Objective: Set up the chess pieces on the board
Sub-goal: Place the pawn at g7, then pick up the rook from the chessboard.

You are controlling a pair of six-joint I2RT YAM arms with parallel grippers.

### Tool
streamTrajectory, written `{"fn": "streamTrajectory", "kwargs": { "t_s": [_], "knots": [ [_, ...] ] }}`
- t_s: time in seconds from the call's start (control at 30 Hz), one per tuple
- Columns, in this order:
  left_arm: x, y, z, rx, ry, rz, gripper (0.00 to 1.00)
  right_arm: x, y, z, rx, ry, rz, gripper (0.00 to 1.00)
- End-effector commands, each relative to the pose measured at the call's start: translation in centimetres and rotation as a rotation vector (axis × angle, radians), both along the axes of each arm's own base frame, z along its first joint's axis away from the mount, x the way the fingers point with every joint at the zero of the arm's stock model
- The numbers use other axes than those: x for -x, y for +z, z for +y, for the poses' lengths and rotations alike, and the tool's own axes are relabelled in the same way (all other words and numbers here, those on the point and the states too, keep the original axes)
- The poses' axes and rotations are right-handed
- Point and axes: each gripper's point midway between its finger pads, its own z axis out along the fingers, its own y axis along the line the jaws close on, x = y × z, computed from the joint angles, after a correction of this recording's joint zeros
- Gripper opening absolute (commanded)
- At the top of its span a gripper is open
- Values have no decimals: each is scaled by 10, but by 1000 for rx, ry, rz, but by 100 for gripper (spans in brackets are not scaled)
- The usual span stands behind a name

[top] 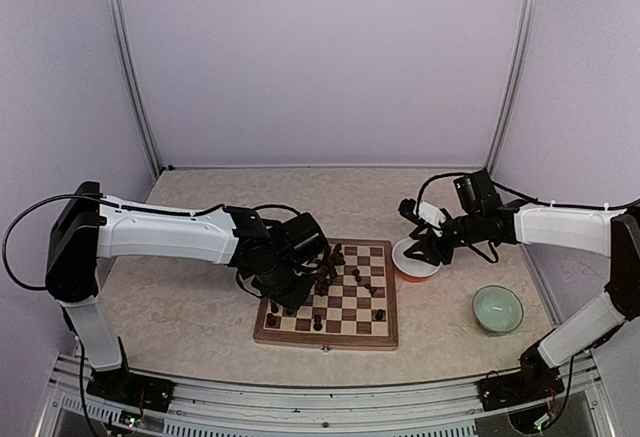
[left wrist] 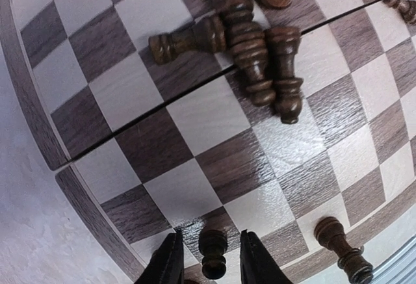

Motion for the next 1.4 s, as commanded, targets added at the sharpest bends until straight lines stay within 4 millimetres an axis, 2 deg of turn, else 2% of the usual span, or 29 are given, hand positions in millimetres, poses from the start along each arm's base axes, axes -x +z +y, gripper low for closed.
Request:
{"fn": "streamTrajectory", "kwargs": {
  "t_s": [0.0, 0.1, 0.17, 0.3, 0.43, 0.53, 0.67, 0.8, 0.9, 0.93, 1.1, 1.37],
  "knots": [
    [-21, 36, -19, 54, 0, -118, 38, -2, 8, 8, -10, 17, -6, 52],
    [-35, 60, -26, 100, 10, -199, 47, -1, 10, 9, -14, 20, -3, 51],
    [-44, 67, -30, 152, -9, -224, 51, 1, 12, 10, -21, 31, 2, 51],
    [-62, 57, -22, 245, 15, -172, 49, 8, 19, 17, -35, 68, 9, 50],
    [-72, 57, -12, 265, 65, -192, 49, 17, 49, 43, -88, 134, 3, 46],
    [-82, 68, 2, 269, 125, -243, 51, 21, 60, 72, -84, 179, 8, 42],
    [-89, 87, 21, 323, 200, -310, 54, 19, 37, 113, -9, 226, 95, 33],
    [-86, 121, 39, 456, 277, -383, 60, 16, 19, 147, 40, 257, 160, 28],
    [-80, 127, 53, 501, 317, -394, 62, 16, 9, 168, 76, 277, 207, 28],
    [-77, 131, 56, 521, 323, -398, 63, 17, 4, 172, 92, 279, 223, 28],
    [-70, 130, 67, 532, 343, -400, 63, 14, -17, 188, 161, 279, 266, 31],
    [-68, 123, 68, 522, 338, -388, 64, 21, -34, 205, 223, 300, 317, 34]
  ]
}}
